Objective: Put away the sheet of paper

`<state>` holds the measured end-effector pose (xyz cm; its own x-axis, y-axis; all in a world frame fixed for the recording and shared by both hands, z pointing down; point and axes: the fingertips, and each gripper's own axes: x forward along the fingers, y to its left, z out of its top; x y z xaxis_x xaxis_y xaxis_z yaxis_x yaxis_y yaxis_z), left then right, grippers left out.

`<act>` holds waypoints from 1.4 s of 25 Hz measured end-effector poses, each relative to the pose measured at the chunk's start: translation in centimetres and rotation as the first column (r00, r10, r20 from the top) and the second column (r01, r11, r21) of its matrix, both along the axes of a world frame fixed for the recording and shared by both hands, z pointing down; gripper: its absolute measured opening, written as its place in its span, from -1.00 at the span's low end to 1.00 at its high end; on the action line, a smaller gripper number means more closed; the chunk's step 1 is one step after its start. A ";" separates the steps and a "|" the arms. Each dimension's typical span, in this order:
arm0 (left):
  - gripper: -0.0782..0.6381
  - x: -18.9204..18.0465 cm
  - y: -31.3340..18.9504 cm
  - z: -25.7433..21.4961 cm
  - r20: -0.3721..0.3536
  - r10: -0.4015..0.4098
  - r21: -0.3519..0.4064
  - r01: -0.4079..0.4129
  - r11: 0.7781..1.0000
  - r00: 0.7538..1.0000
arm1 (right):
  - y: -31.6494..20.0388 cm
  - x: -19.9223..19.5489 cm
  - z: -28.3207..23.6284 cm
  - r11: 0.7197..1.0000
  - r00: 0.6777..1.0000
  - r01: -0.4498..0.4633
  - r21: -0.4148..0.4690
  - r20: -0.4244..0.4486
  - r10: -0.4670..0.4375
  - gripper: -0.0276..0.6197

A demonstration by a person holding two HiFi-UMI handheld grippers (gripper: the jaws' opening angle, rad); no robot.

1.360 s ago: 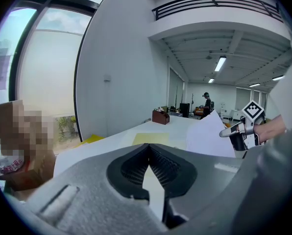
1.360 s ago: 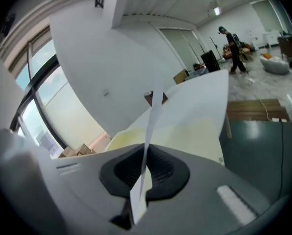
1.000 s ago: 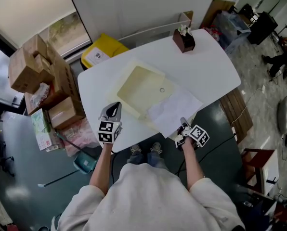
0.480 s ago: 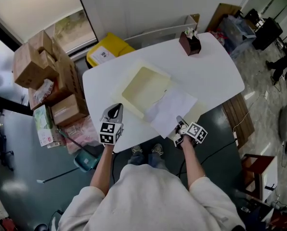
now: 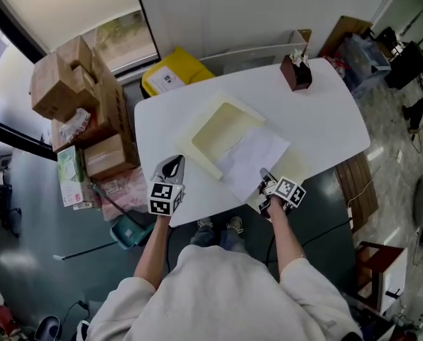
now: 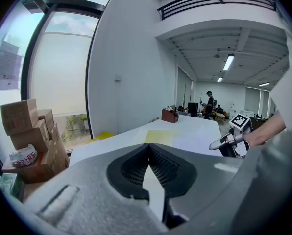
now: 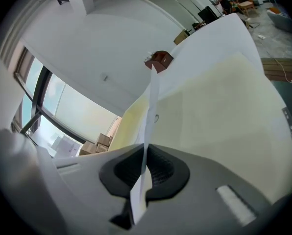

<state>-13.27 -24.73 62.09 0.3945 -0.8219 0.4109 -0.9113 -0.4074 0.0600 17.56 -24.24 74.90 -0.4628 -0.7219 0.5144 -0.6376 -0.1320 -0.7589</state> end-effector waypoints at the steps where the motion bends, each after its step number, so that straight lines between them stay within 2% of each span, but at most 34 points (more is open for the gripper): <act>1: -0.76 -0.3 0.0 0.0 0.001 -0.006 -0.001 0.006 1.000 1.000 | -0.3 -0.3 0.0 1.000 1.000 0.006 -0.001 0.001 -0.006 -0.91; 13: -0.76 -4.3 0.6 0.4 0.016 -0.109 -0.015 0.109 0.994 0.994 | -4.5 -5.1 1.1 0.997 0.996 0.077 -0.015 0.042 -0.076 -0.91; 20: -0.76 -6.3 1.0 0.7 0.032 -0.159 -0.027 0.160 0.987 0.987 | -6.5 -7.1 1.8 0.997 0.988 0.073 -0.023 0.138 -0.069 -0.91; 35: -0.76 -8.7 1.3 1.2 0.055 -0.222 -0.045 0.224 0.974 0.974 | -10.0 -10.6 3.1 0.996 0.976 0.078 -0.053 0.209 -0.065 -0.91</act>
